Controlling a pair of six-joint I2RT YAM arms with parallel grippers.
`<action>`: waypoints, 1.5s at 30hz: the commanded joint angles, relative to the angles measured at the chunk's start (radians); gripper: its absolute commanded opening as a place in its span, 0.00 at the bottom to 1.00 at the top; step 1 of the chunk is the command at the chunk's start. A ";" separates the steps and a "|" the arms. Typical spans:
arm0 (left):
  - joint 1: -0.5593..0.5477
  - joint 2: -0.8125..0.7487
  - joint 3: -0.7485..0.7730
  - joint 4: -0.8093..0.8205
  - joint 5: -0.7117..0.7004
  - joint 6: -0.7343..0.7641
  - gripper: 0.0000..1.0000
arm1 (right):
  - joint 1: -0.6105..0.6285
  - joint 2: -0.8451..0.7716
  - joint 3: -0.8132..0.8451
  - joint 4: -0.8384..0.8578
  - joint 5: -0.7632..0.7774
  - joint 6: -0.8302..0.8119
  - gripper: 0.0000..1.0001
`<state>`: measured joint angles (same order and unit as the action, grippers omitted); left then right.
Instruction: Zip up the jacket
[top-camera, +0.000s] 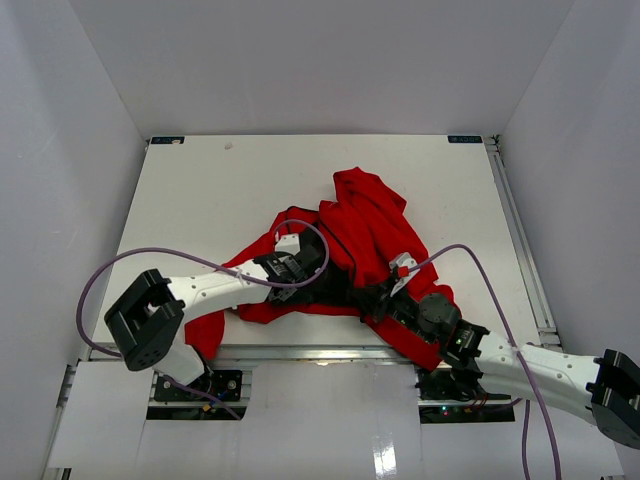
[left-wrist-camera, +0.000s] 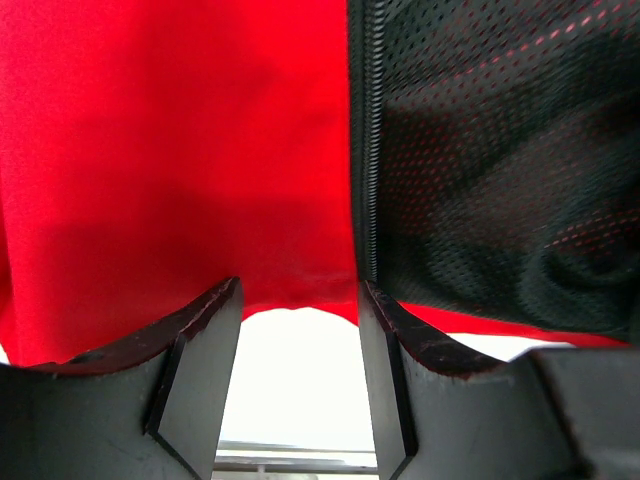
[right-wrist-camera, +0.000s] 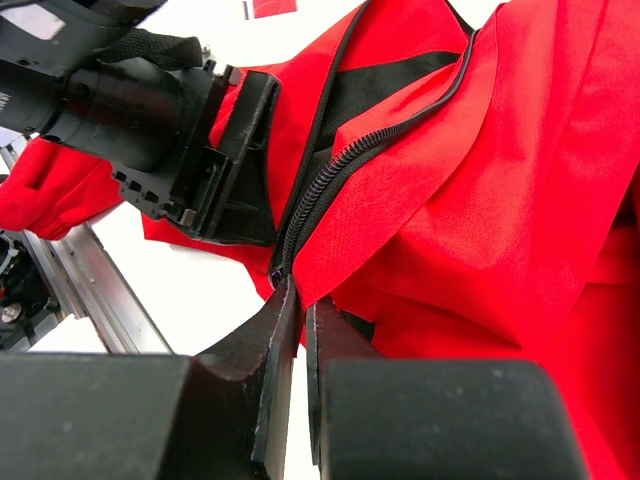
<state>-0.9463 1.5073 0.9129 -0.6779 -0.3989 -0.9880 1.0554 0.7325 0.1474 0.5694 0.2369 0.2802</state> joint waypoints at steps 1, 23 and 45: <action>-0.005 0.016 0.042 -0.013 -0.012 -0.052 0.61 | 0.003 -0.023 0.000 0.026 0.024 -0.010 0.08; -0.005 0.092 0.004 -0.024 -0.043 -0.119 0.25 | 0.003 -0.040 -0.007 0.023 0.029 -0.011 0.08; -0.003 0.046 0.018 -0.077 -0.066 -0.103 0.28 | 0.005 -0.013 0.011 0.021 0.025 -0.013 0.08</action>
<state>-0.9466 1.5932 0.9230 -0.7263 -0.4316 -1.0996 1.0554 0.7170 0.1455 0.5545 0.2443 0.2798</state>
